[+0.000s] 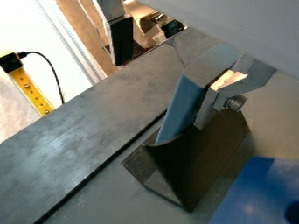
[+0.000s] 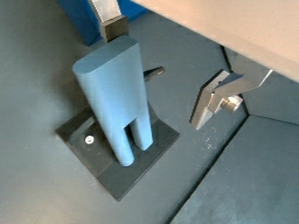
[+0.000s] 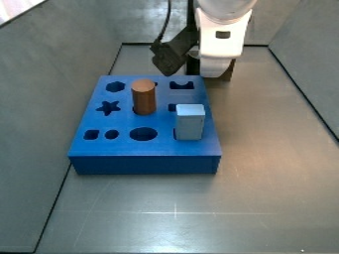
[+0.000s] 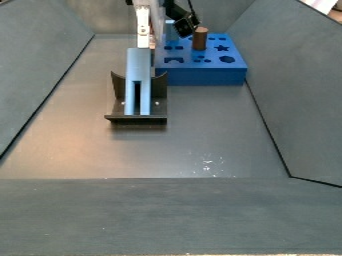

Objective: Pick up the square-circle object. Move up. Place the square-circle object on the fixture. Regrasp the square-circle object. Move to above the board. Insert the square-circle object.
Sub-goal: Regrasp the square-circle object, then move to above the board.

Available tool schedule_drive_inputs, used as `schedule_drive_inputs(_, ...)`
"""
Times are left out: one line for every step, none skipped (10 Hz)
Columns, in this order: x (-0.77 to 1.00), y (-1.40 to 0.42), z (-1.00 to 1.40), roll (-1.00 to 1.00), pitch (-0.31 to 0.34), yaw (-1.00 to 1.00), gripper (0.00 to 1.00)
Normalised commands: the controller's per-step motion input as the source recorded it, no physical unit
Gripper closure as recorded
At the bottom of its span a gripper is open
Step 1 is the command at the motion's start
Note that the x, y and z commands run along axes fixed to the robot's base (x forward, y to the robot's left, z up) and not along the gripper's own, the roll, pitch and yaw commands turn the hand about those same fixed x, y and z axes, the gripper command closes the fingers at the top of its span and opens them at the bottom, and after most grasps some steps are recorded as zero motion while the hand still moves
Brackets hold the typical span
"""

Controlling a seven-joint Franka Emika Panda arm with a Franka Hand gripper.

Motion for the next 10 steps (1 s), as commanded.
schedule_drive_inputs(0.35,-0.03,-0.04,0.14,0.093,0.09,0.0)
schedule_drive_inputs(0.3,-0.03,-0.04,0.14,0.091,0.08,0.0)
schedule_drive_inputs(0.26,-0.03,-0.04,0.15,0.091,0.08,0.0)
schedule_drive_inputs(0.22,-0.03,-0.03,0.14,0.093,0.07,0.0)
schedule_drive_inputs(0.17,-0.04,-0.03,0.14,0.099,0.07,0.0)
schedule_drive_inputs(0.0,0.0,0.0,0.0,0.0,0.0,1.0)
schedule_drive_inputs(0.12,0.16,1.0,-0.39,-0.198,0.07,1.0)
schedule_drive_inputs(0.12,0.16,1.0,-0.39,-0.197,0.06,1.0)
schedule_drive_inputs(0.08,0.15,1.0,-0.35,-0.164,-0.04,1.0)
schedule_drive_inputs(0.07,0.14,1.0,-0.31,-0.155,-0.08,1.0)
